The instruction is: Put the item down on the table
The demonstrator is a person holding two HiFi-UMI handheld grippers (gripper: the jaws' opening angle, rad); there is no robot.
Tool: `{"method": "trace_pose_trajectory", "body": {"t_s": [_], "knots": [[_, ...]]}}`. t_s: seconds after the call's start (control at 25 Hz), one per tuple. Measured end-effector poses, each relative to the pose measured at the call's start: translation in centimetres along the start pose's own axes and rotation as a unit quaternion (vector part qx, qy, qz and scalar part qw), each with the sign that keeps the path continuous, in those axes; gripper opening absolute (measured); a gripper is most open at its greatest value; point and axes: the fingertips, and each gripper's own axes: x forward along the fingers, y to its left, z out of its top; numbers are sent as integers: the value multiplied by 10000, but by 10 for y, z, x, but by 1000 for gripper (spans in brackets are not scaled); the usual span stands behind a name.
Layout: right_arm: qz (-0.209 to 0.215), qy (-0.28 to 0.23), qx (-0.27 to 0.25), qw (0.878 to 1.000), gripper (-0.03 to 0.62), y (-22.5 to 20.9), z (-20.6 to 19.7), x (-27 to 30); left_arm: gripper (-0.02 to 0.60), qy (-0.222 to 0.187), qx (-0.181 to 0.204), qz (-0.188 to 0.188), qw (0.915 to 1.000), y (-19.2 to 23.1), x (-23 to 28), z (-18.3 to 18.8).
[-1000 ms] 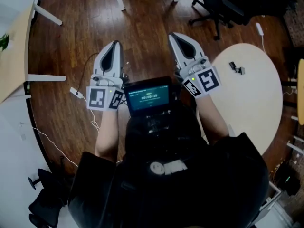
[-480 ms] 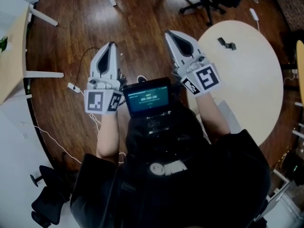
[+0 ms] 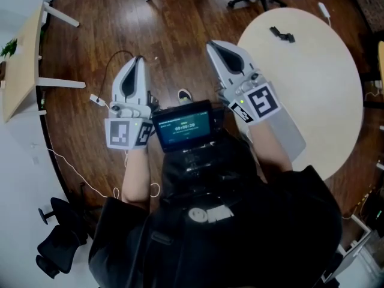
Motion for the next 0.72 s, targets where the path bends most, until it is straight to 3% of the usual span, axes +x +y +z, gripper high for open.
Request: {"method": "trace_pose_trajectory", "body": {"t_s": [0.36,0.72], "knots": [[325,229,225,9990,3,24,-12,12,0,5,-169,191,9997,18,-13,3],[-164,368,144,9991,3,14,-12,33,0,48,-266,210,9994,44,-21,10]]}}
